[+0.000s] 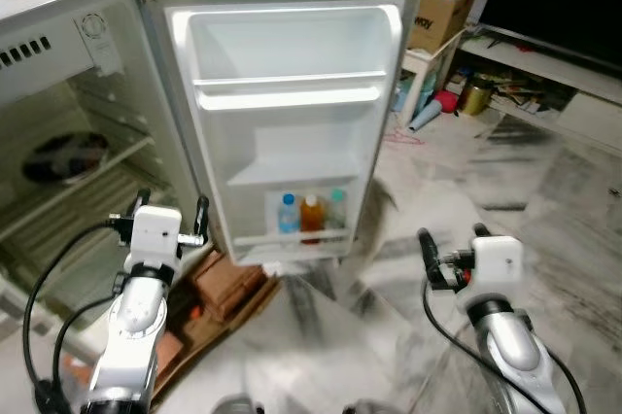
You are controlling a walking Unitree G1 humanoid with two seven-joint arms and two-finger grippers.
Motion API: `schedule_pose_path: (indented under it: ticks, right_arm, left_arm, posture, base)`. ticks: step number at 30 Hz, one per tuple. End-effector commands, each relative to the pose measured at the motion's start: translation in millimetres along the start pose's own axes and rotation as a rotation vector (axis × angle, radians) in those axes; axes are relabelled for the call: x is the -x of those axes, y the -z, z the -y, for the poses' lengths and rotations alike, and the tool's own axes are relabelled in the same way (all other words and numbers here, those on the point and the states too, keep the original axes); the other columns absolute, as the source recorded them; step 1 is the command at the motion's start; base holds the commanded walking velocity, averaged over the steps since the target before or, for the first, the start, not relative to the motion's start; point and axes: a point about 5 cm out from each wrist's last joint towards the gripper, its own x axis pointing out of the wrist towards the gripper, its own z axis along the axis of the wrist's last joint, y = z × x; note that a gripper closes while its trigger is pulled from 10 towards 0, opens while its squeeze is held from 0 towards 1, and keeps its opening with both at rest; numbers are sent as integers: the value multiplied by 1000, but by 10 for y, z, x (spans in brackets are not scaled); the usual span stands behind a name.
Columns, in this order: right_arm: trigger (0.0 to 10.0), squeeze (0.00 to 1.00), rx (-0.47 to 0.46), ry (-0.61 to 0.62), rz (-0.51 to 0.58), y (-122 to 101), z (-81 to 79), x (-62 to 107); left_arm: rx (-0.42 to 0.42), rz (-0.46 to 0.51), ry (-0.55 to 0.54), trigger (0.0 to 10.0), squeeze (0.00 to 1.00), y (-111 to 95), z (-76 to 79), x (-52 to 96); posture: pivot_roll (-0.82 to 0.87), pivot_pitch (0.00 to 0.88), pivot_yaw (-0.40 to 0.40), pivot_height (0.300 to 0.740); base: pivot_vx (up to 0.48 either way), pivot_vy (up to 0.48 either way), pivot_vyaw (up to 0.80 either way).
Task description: Restocking fridge
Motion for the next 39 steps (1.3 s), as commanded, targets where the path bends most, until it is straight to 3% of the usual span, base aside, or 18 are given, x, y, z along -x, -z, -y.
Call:
schedule_pose_path:
  ticks: [1,4,9,13,21,39]
  right_arm:
    - [10000,0,19,-19,38,-77,22,-33]
    - [10000,0,37,-42,48,-94,10,-70]
    - [10000,0,50,-105,131,-298,-149,-242]
    - [10000,0,27,-116,199,-481,-237,-354]
    - [10000,0,15,-120,229,-585,-257,-481]
    - [10000,0,24,-143,232,-593,-314,-535]
  left_arm:
    - [-11,15,5,10000,0,-36,7,-37]
    - [-31,19,-20,10000,0,-46,-25,-67]
    - [-39,27,-67,10000,0,-90,-81,-109]
    - [-58,38,-65,10000,0,-111,-86,-58]
    - [-56,13,-88,10000,0,-53,-68,-47]
    - [-42,6,-96,10000,0,-47,-30,-93]
  posture:
    - [45,0,-12,740]
    - [47,0,-13,740]
    - [59,0,-12,740]
    - [58,27,-10,740]
    - [60,27,-25,740]
    - [60,7,-39,740]
  base:
    - [0,-480,0]
    - [0,-380,0]
    - [0,-427,372]
    - [215,-390,614]
    - [338,-335,605]
    - [385,-283,560]
